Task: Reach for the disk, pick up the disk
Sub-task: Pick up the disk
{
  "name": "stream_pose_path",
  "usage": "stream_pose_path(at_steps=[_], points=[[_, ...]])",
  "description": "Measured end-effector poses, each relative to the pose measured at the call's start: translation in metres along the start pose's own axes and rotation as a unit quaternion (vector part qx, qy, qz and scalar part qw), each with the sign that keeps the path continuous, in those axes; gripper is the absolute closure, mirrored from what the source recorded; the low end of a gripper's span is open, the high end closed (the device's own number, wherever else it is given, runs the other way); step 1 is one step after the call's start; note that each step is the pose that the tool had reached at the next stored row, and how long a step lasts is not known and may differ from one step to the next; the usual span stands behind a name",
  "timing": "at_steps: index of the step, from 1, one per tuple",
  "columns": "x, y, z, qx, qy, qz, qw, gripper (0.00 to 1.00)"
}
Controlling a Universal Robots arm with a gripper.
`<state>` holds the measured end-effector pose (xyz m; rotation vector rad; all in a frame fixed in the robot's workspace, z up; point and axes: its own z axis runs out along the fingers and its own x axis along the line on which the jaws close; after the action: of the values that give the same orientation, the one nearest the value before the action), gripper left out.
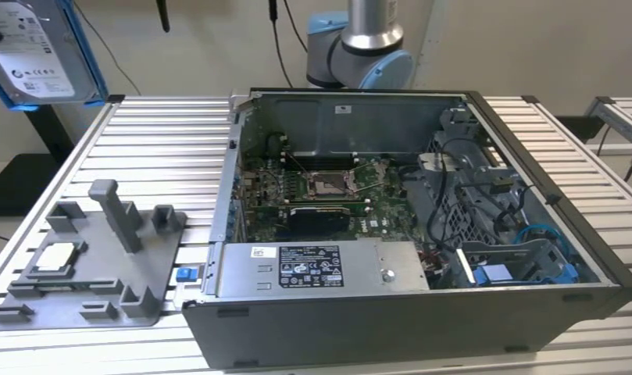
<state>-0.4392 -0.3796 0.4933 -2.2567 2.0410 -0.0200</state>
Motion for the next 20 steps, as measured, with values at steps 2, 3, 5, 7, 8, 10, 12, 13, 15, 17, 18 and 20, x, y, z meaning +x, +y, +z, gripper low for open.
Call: stream_pose_path(at_steps=[2, 3, 5, 7, 8, 10, 12, 13, 15, 17, 18, 20], points=[[0.0006, -0.0063, 0.0004, -0.0001, 0.0, 0.0, 1.0, 1.0], [0.0009, -0.0093, 0.0007, 0.0, 0.0, 0.0, 1.0, 1.0], [0.0016, -0.0157, 0.0012, -0.0001, 0.0, 0.0, 1.0, 1.0], [0.0022, -0.0221, 0.0017, 0.0, 0.0, 0.0, 1.0, 1.0], [0.0026, -0.0252, 0.0019, 0.0, 0.0, 0.0, 1.0, 1.0], [0.0032, -0.0314, 0.0024, 0.0, 0.0, 0.0, 1.0, 1.0], [0.0039, -0.0381, 0.0029, 0.0, 0.0, 0.0, 1.0, 1.0], [0.0042, -0.0413, 0.0031, -0.0001, 0.0, 0.0, 1.0, 1.0], [0.0049, -0.0479, 0.0036, 0.0, 0.0, 0.0, 1.0, 1.0], [0.0056, -0.0549, 0.0042, 0.0, 0.0, 0.0, 1.0, 1.0], [0.0059, -0.0582, 0.0044, 0.0, 0.0, 0.0, 1.0, 1.0], [0.0066, -0.0646, 0.0049, 0.0, 0.0, 0.0, 1.0, 1.0]])
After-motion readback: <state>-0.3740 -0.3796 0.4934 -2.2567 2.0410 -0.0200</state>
